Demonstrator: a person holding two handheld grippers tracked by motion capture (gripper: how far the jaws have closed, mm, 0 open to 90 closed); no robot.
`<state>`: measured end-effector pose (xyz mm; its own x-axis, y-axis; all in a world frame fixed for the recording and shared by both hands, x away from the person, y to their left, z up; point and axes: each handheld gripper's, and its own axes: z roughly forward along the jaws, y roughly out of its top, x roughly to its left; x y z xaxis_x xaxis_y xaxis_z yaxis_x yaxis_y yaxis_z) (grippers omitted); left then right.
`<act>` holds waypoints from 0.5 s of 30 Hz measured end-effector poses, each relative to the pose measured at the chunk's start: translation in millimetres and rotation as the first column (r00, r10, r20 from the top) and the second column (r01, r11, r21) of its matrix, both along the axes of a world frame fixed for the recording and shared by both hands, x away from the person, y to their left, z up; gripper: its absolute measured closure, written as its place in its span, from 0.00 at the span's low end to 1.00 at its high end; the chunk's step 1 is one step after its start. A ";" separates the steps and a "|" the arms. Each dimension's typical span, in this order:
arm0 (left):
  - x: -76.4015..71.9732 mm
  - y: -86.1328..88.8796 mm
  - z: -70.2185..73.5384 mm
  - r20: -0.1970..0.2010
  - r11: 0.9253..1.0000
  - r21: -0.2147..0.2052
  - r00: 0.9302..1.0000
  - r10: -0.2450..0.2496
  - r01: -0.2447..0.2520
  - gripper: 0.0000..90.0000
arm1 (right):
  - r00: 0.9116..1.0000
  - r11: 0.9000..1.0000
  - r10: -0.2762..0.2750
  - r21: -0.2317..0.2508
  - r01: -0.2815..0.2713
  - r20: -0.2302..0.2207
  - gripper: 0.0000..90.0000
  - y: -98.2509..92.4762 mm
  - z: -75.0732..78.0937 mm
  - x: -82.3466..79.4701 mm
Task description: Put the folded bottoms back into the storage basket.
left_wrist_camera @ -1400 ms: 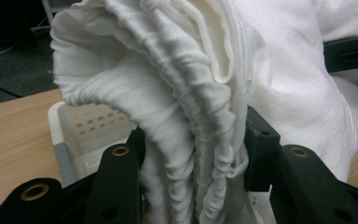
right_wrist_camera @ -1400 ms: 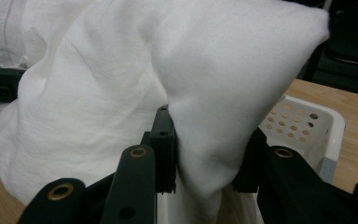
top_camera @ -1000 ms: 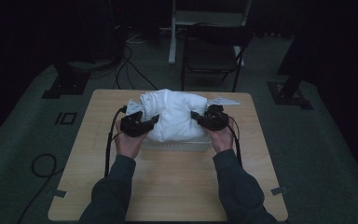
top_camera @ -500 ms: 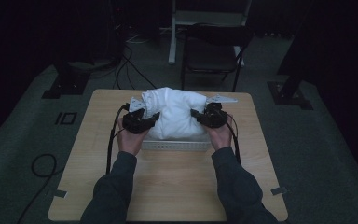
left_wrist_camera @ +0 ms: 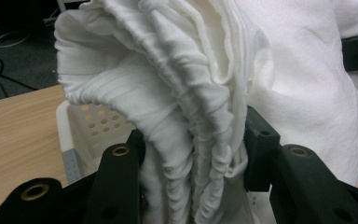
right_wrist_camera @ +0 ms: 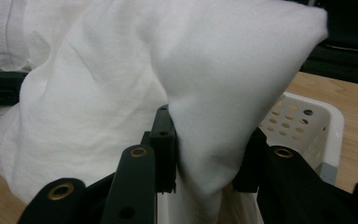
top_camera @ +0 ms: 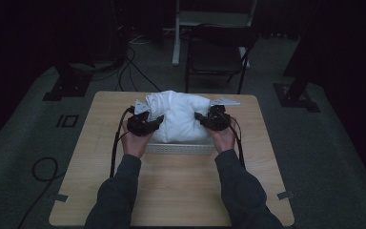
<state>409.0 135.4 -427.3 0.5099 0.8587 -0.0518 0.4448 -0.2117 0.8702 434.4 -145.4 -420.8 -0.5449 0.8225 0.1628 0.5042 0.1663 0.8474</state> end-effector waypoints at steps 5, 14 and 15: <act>2.1 -1.4 -2.6 -0.001 1.000 0.002 1.000 0.009 -0.009 0.65 | 1.000 1.000 -0.002 -0.004 0.002 -0.002 0.75 0.6 -1.9 1.2; 6.8 -5.7 -8.6 -0.007 1.000 0.016 1.000 0.021 -0.021 0.65 | 1.000 1.000 -0.014 -0.008 0.014 -0.013 0.75 0.3 -6.5 3.4; 7.3 -6.5 -9.4 -0.008 1.000 0.021 1.000 0.023 -0.023 0.65 | 1.000 1.000 -0.014 -0.010 0.014 -0.015 0.75 0.1 -7.4 3.8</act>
